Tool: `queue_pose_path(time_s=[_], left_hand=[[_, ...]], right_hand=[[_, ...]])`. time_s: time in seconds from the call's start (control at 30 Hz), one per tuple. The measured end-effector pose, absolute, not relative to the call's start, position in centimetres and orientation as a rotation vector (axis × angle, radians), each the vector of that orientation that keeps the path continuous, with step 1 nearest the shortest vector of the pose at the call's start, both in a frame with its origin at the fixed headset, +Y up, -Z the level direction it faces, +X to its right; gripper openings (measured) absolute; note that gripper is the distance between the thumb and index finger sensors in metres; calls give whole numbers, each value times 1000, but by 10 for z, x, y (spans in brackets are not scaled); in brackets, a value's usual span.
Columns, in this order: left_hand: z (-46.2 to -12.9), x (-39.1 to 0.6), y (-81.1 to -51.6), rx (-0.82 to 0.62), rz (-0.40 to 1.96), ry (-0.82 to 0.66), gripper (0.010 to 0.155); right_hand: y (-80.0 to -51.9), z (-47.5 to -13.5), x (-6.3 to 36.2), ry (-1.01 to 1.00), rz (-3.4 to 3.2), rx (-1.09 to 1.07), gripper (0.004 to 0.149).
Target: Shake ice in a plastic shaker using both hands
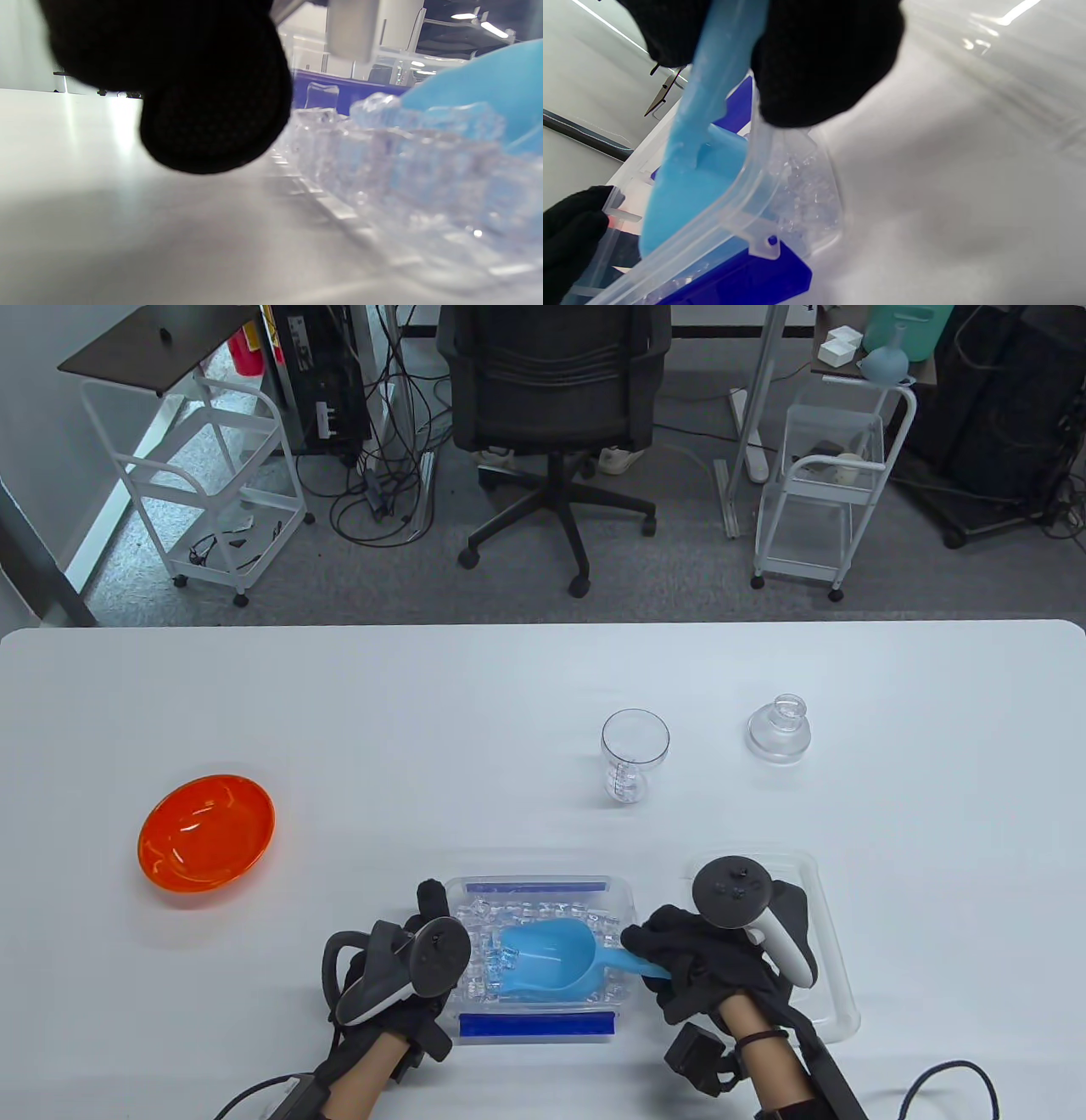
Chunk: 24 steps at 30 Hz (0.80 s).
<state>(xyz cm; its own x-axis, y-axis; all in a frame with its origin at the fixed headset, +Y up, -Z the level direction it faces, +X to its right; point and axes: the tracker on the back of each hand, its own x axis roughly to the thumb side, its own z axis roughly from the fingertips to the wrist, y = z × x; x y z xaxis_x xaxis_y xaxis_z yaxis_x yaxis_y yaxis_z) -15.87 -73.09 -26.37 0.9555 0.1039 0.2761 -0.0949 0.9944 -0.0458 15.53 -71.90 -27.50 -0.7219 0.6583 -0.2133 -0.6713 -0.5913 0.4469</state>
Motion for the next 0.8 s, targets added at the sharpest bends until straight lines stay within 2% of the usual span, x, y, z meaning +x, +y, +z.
queue_pose_path(time_s=[0.2,0.33,0.57,0.8], left_hand=[[-264,-158,-730,-39,85,-287,60],[-264,-158,-730,-40,81,-286,60],[-265,-158,-730,-43,74,-288,60],[-265,-158,-730,-47,79,-287,60]], right_hand=[[-731,-272,166,646,2154,-57,50],[-728,-267,167,600,2141,-52,50],[-697,-256,173,489,2180,-56,49],[-671,-259,182,492,2150,-100,49]])
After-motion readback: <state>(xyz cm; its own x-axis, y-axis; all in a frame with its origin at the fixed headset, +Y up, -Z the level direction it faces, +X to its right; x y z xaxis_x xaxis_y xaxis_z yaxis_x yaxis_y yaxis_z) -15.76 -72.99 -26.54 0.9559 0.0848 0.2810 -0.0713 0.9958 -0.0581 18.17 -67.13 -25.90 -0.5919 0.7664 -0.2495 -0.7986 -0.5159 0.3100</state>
